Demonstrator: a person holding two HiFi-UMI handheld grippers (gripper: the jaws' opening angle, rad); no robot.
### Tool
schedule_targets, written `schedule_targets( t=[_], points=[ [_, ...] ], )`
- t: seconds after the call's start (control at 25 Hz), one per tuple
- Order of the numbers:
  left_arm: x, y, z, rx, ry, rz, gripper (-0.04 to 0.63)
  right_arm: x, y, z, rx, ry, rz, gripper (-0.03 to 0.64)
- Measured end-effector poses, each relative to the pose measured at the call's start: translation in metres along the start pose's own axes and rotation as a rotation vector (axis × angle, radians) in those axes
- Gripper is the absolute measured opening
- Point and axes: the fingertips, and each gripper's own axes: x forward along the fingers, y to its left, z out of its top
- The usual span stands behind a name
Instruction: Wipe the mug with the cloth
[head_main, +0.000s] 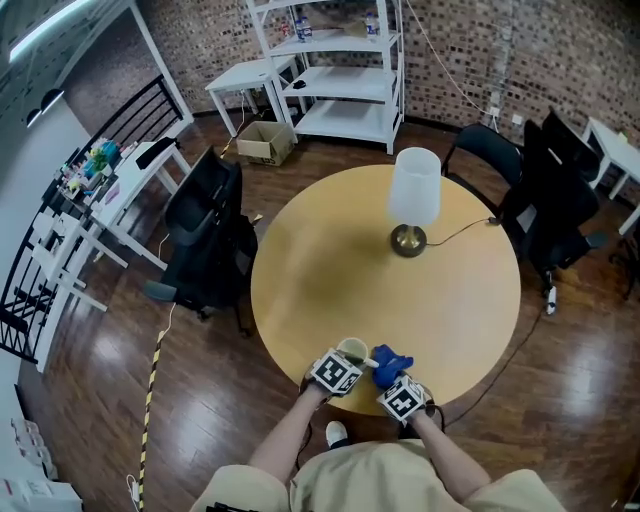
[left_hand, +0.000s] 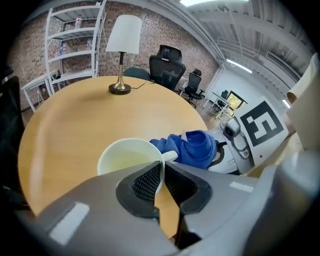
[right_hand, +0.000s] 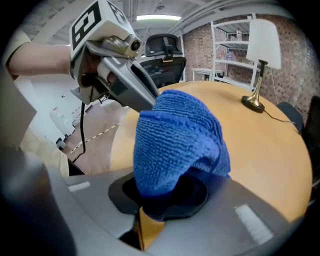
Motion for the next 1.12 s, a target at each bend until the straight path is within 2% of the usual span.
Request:
schedule_targets(
  t=[0.08, 0.16, 0.28, 0.36, 0.44, 0.52, 0.76, 0.88, 1.0, 1.12],
  points=[
    [0.001, 0.001, 0.001, -0.026, -0.002, 0.000, 0.020, 0.002, 0.003, 0.002, 0.027, -0.015, 0.027, 0.061],
    [0.000, 0.003, 0.001, -0.067, -0.013, -0.009, 0.020, -0.005, -0.003, 0.003, 0.125, -0.066, 0.039, 0.061],
    [-0.004, 0.008, 0.004, -0.135, -0.046, -0.036, 0.020, -0.022, -0.026, 0.007, 0.296, -0.175, 0.002, 0.061],
    [-0.007, 0.011, 0.005, -0.175, -0.066, -0.054, 0.020, -0.026, -0.036, 0.012, 0.356, -0.212, -0.015, 0.061],
    [-0.009, 0.013, 0.007, -0.214, -0.083, -0.071, 0.020, -0.023, -0.035, 0.021, 0.345, -0.229, -0.005, 0.061],
    [-0.009, 0.015, 0.008, -0.236, -0.090, -0.087, 0.018, -0.016, -0.025, 0.031, 0.288, -0.230, 0.014, 0.061],
    [-0.012, 0.017, 0.007, -0.280, -0.113, -0.128, 0.018, 0.014, 0.016, 0.041, 0.112, -0.157, 0.110, 0.061],
    [-0.012, 0.017, 0.009, -0.289, -0.117, -0.125, 0.018, 0.027, 0.030, 0.045, 0.006, -0.104, 0.130, 0.062],
    [-0.013, 0.019, 0.010, -0.301, -0.128, -0.120, 0.018, 0.025, 0.032, 0.047, 0.015, -0.104, 0.152, 0.063],
    [-0.012, 0.019, 0.011, -0.315, -0.135, -0.112, 0.018, 0.008, 0.022, 0.039, 0.110, -0.168, 0.183, 0.061]
  ],
)
